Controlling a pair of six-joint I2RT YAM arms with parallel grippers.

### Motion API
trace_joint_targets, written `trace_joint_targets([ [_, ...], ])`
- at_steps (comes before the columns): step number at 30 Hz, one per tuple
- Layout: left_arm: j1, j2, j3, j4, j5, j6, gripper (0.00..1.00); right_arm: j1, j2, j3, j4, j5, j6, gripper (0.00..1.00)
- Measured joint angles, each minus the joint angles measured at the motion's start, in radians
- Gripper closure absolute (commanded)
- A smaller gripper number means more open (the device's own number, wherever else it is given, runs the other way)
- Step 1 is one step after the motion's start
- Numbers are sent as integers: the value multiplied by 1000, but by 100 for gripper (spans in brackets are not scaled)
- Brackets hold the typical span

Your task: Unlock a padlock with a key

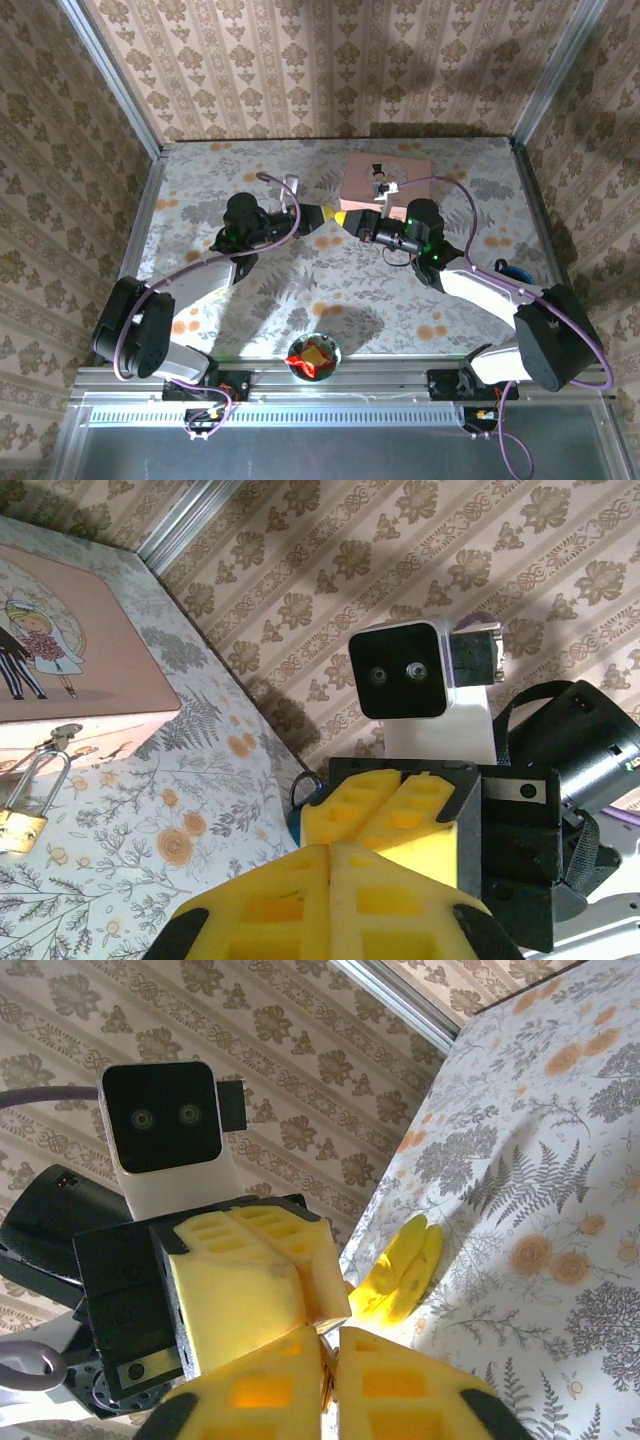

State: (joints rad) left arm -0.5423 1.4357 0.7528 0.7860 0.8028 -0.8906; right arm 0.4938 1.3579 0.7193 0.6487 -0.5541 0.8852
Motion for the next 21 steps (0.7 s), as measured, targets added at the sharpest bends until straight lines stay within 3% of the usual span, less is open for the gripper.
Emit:
trace_joint_targets([
  [4, 11, -12, 12, -73, 13, 44, 100, 2, -41, 6, -122, 27, -64, 69],
  [11, 19, -141, 169, -529, 10, 328, 100, 2, -217, 8, -305, 58, -246, 52],
  [16, 5, -187, 307, -792, 28, 517, 100, 5, -289, 8, -316, -11, -355, 50],
  [21, -9, -187, 344, -946, 90, 618, 100, 36, -288, 21, -320, -97, -429, 53],
])
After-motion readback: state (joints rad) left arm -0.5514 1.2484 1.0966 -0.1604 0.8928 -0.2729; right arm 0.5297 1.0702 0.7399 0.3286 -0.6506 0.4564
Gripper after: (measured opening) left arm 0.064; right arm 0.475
